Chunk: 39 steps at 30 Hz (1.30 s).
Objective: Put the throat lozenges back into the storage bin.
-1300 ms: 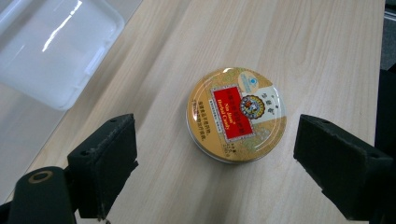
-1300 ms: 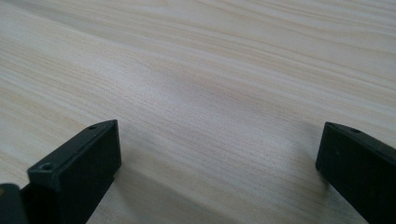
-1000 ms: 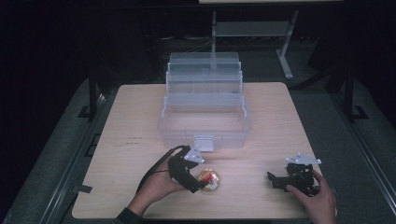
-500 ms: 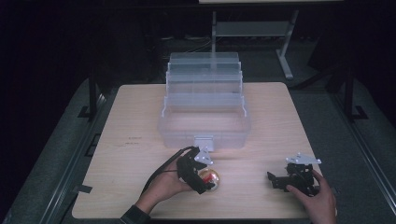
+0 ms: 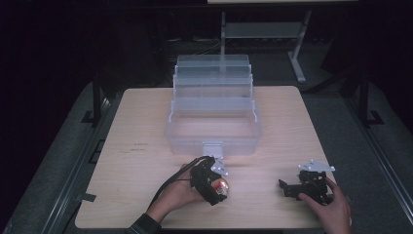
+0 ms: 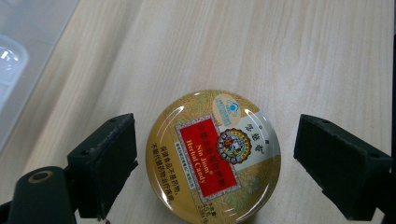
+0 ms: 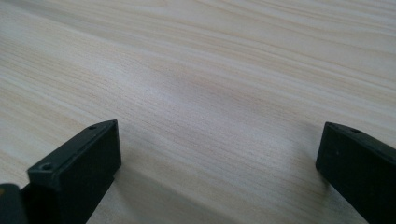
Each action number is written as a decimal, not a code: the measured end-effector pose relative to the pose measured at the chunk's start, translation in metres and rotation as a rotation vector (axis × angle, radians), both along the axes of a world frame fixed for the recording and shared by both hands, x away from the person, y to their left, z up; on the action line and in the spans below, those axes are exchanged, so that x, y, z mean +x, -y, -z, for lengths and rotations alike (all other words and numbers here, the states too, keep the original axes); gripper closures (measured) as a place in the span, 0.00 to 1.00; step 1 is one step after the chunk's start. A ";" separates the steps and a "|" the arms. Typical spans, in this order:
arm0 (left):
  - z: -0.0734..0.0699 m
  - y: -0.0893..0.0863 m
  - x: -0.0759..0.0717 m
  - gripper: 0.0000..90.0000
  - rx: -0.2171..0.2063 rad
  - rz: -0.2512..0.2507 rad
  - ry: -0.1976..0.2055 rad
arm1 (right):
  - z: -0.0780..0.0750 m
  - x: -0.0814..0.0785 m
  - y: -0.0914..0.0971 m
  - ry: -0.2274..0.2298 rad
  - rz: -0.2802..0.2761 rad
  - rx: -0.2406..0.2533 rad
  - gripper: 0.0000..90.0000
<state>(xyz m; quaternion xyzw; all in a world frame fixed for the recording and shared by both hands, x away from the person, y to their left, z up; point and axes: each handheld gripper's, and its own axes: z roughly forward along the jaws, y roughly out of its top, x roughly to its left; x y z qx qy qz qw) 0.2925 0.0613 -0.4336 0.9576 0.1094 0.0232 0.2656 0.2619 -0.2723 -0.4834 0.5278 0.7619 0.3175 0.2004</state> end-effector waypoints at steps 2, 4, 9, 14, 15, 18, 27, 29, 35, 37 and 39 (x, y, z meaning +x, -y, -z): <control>0.002 0.001 0.000 0.14 0.003 -0.001 0.002 | 0.000 0.000 0.000 0.000 0.000 0.000 0.00; 0.004 0.002 0.000 0.14 0.013 0.006 0.001 | 0.000 0.000 0.000 0.000 0.000 0.000 0.00; 0.010 0.005 0.000 0.14 0.017 0.001 -0.004 | 0.000 0.000 0.000 0.000 0.000 0.000 0.00; 0.015 0.006 0.000 0.14 0.035 0.006 -0.003 | 0.000 0.000 0.000 0.000 0.000 0.000 0.00; 0.016 0.007 0.000 0.14 0.036 0.004 -0.003 | 0.000 0.000 0.000 0.000 0.000 0.000 0.00; 0.019 0.008 0.000 0.14 0.052 0.010 0.002 | 0.000 0.000 0.000 0.000 0.000 0.000 0.00; 0.020 0.008 -0.001 0.17 0.051 0.006 0.011 | 0.000 0.000 0.000 0.000 0.000 0.000 0.00; 0.020 0.008 -0.001 0.17 0.050 0.006 0.010 | 0.000 0.000 0.000 0.000 0.000 0.000 0.00; 0.019 0.007 0.000 0.21 0.047 0.007 0.007 | 0.000 0.000 0.000 0.000 0.000 0.000 0.00; 0.019 0.006 0.000 0.21 0.046 0.007 0.008 | 0.000 0.000 0.000 0.000 0.000 0.000 0.00; 0.019 0.006 0.000 0.21 0.053 0.012 0.009 | 0.000 0.000 0.000 0.000 0.000 0.000 0.00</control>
